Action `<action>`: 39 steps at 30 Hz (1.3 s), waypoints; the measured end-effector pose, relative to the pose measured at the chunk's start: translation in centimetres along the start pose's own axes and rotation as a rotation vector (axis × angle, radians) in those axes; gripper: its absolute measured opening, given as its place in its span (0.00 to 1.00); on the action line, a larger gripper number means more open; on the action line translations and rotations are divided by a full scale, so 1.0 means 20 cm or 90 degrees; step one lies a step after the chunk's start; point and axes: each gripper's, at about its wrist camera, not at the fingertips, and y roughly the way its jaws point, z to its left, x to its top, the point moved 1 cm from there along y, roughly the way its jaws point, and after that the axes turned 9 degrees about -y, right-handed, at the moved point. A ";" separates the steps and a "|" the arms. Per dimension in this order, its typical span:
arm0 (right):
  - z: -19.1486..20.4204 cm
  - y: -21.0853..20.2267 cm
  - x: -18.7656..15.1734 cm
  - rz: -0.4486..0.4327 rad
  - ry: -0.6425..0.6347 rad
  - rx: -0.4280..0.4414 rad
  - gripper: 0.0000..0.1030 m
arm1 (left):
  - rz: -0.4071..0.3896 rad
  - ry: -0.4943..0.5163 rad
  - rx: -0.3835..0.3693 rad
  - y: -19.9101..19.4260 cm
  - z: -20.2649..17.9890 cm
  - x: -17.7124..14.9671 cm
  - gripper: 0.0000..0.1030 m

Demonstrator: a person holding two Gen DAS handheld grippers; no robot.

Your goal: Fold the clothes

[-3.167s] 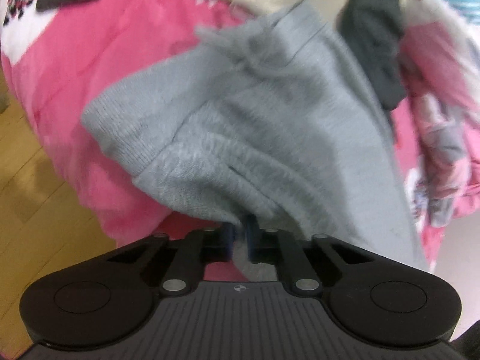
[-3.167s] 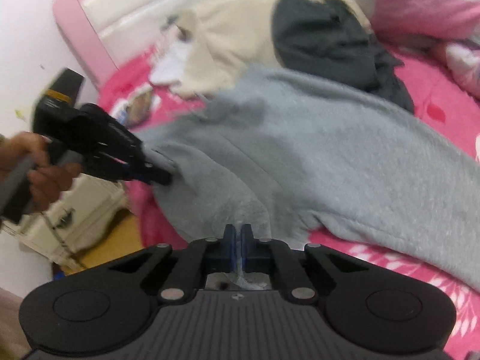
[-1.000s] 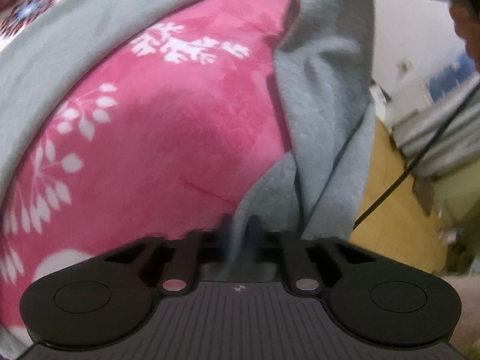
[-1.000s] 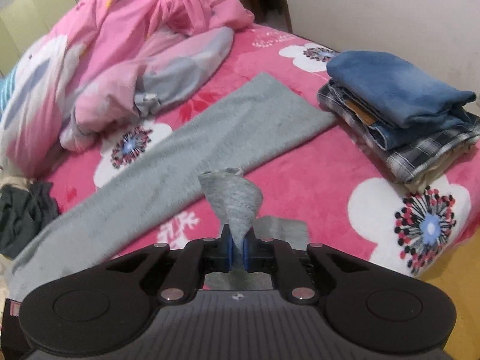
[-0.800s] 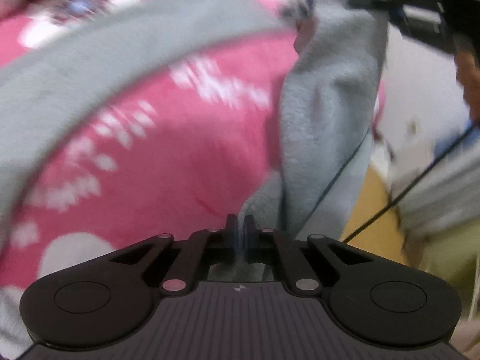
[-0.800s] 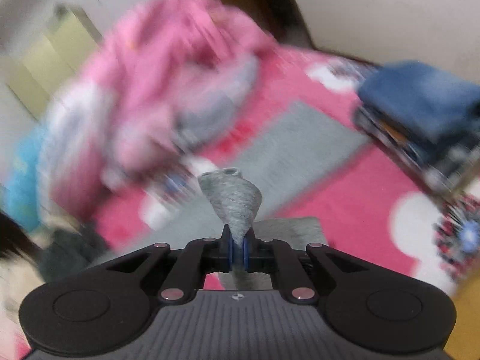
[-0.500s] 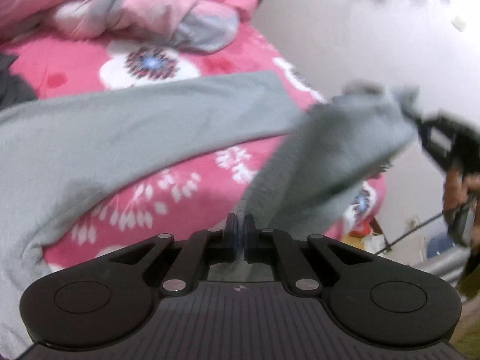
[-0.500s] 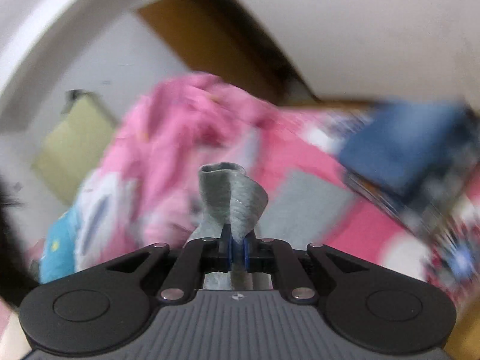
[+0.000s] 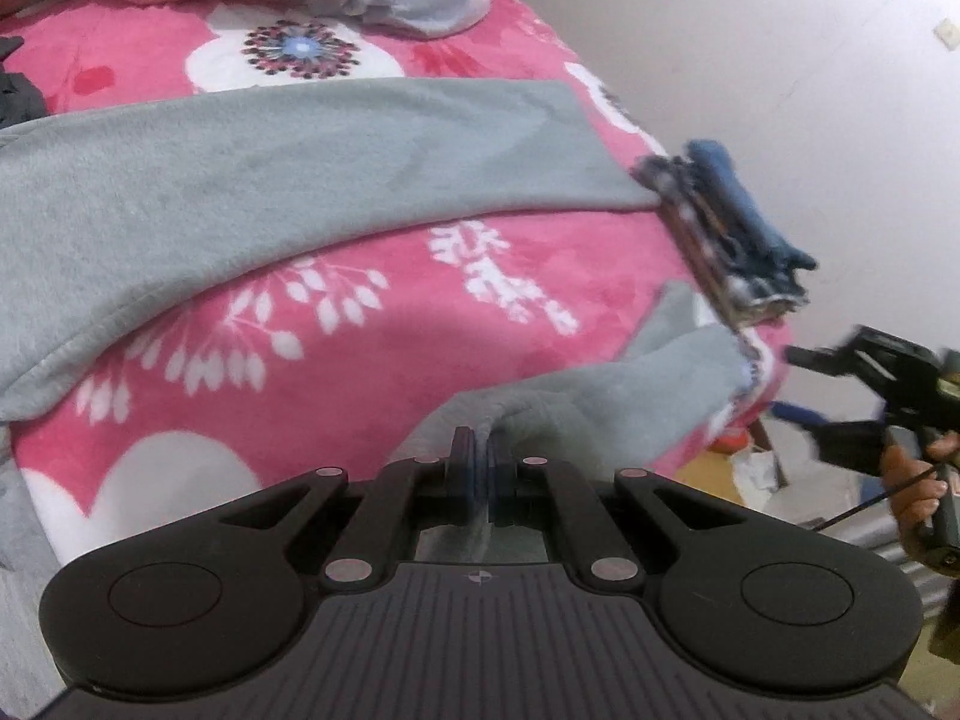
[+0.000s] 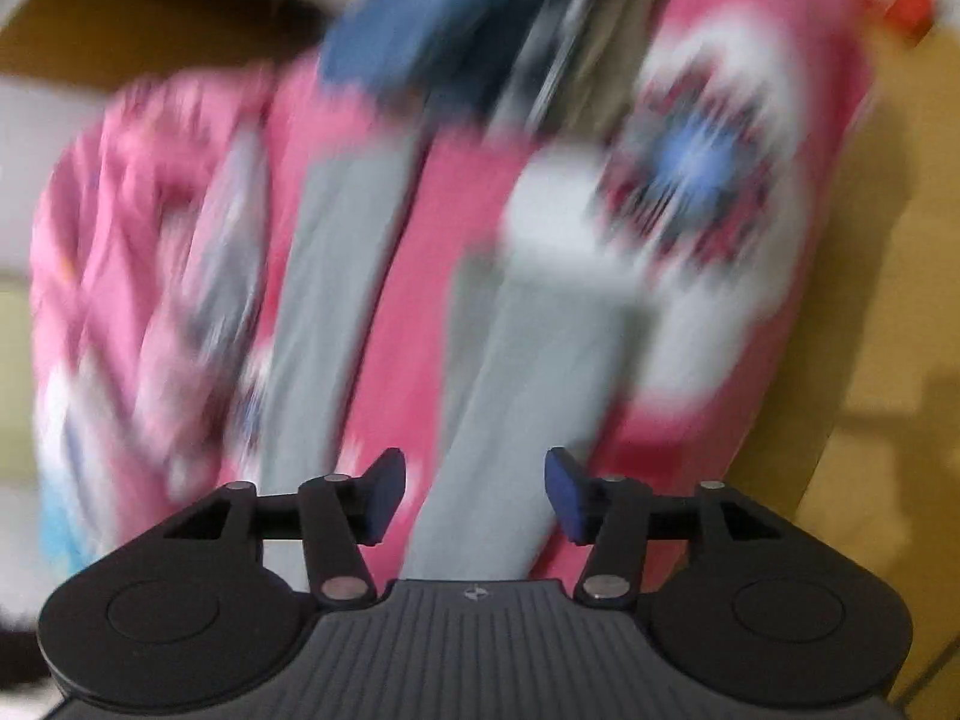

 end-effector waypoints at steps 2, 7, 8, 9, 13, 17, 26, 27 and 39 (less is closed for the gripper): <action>0.05 0.12 -0.02 0.077 0.015 0.028 0.59 | 0.006 0.006 -0.018 -0.02 -0.04 -0.02 0.01; 0.14 0.33 -0.06 0.159 0.027 0.027 0.61 | 0.016 0.021 -0.059 -0.10 -0.12 -0.11 0.02; 0.14 0.35 -0.06 0.160 0.029 0.011 0.62 | 0.018 0.021 -0.068 -0.11 -0.12 -0.12 0.01; 0.15 0.36 -0.05 0.161 0.031 -0.004 0.62 | 0.021 0.020 -0.076 -0.12 -0.13 -0.13 0.02; 0.16 0.41 -0.01 0.161 0.036 -0.050 0.61 | 0.031 0.043 -0.094 -0.15 -0.15 -0.18 0.02; 0.20 0.49 0.05 0.180 -0.004 -0.099 0.60 | 0.043 0.066 -0.107 -0.14 -0.14 -0.23 0.01; 0.26 0.42 0.05 0.115 -0.039 -0.165 0.06 | 0.042 0.060 -0.124 -0.13 -0.10 -0.25 0.02; 0.27 0.37 0.05 0.082 -0.030 -0.133 0.06 | 0.040 0.057 -0.126 -0.14 -0.10 -0.25 0.02; 0.82 -0.11 0.12 -0.148 -0.167 0.275 0.05 | -0.086 0.022 -0.165 -0.31 -0.15 -0.03 0.02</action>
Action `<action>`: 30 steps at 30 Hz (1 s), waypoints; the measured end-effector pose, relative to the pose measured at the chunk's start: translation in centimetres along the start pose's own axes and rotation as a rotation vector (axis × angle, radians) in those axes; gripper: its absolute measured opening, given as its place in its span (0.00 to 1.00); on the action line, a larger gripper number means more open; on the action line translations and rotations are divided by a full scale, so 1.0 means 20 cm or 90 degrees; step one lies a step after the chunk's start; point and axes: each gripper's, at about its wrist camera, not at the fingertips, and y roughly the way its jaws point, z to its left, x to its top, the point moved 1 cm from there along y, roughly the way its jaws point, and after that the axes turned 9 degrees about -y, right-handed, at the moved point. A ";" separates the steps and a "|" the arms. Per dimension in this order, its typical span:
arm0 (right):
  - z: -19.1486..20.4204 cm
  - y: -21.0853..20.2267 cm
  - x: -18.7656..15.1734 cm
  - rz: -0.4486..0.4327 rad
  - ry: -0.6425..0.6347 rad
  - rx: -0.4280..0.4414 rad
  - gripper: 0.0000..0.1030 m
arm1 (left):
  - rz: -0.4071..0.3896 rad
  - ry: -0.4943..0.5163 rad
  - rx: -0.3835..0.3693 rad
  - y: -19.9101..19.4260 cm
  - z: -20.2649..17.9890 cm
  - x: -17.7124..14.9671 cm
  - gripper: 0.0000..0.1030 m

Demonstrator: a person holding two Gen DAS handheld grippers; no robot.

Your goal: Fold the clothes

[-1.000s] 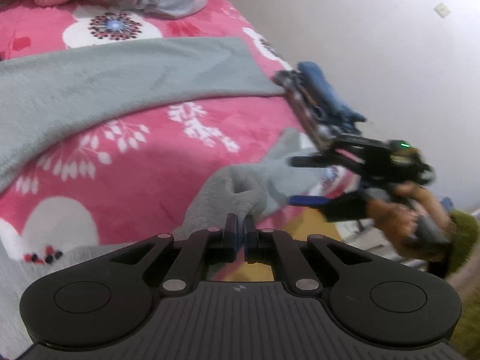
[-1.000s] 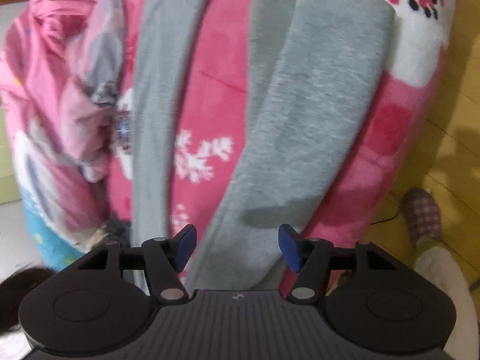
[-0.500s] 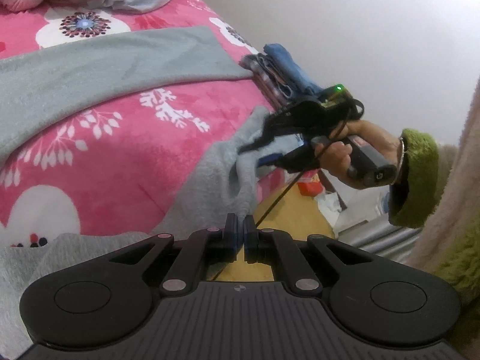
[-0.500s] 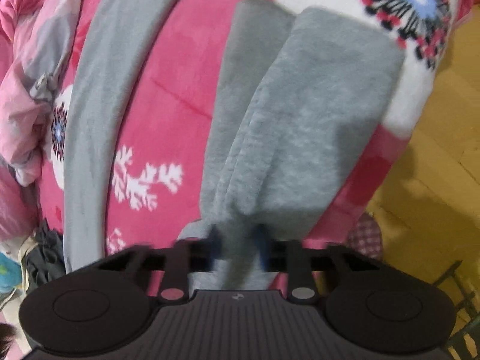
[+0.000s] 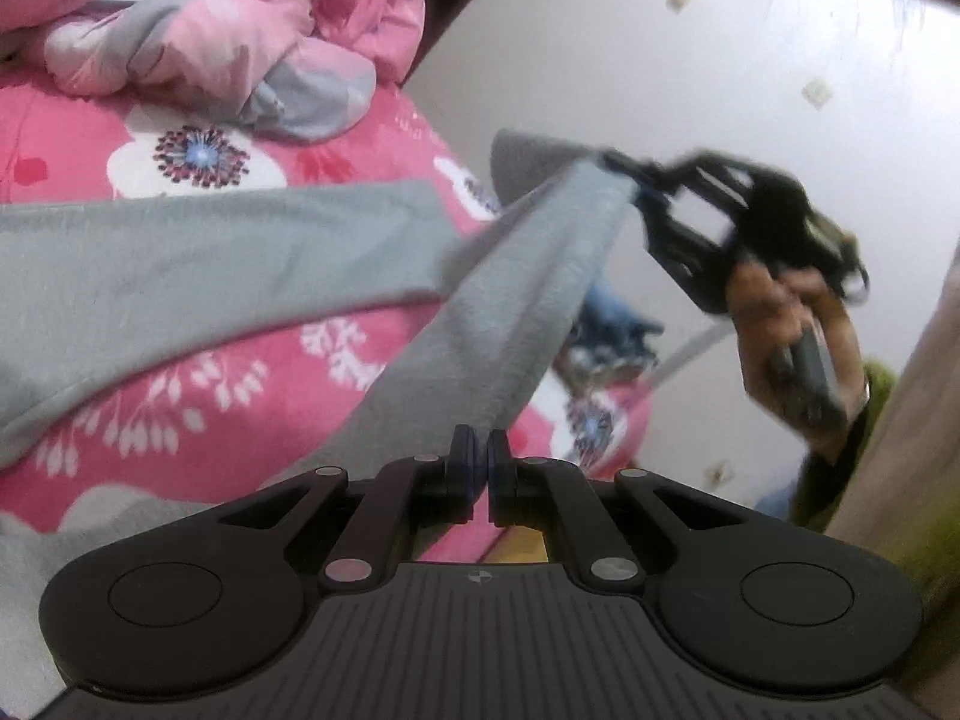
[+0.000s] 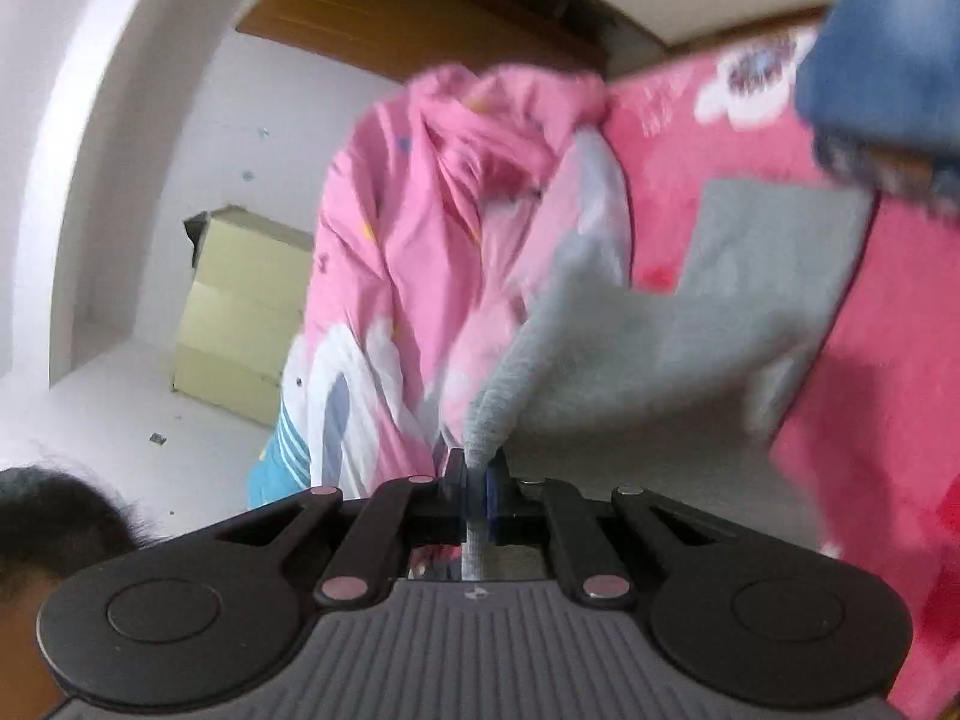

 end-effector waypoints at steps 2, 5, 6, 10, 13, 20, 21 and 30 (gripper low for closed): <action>-0.11 -0.10 -0.02 -0.010 0.015 -0.054 0.05 | 0.016 0.000 -0.010 0.05 -0.01 -0.02 0.02; -0.42 -0.21 -0.12 0.003 0.052 -0.175 0.05 | 0.069 0.003 -0.015 0.18 0.00 -0.12 0.02; -0.55 -0.24 -0.17 0.013 0.072 -0.221 0.05 | 0.098 0.002 -0.010 0.25 0.02 -0.18 0.02; -1.01 -0.36 -0.33 0.031 0.162 -0.383 0.05 | 0.210 0.021 0.035 0.48 0.11 -0.42 0.02; -1.11 -0.45 -0.36 0.016 0.186 -0.424 0.05 | 0.259 0.026 0.052 0.54 0.16 -0.52 0.02; -0.91 -0.50 -0.27 0.062 0.072 -0.468 0.07 | 0.296 0.004 0.079 0.51 0.21 -0.51 0.19; -0.84 -0.45 -0.28 0.075 0.038 -0.458 0.08 | 0.293 0.003 0.081 0.49 0.20 -0.50 0.21; -0.34 0.19 -0.29 0.228 -0.385 -0.344 0.40 | 0.200 -0.010 0.109 0.35 0.15 -0.32 0.29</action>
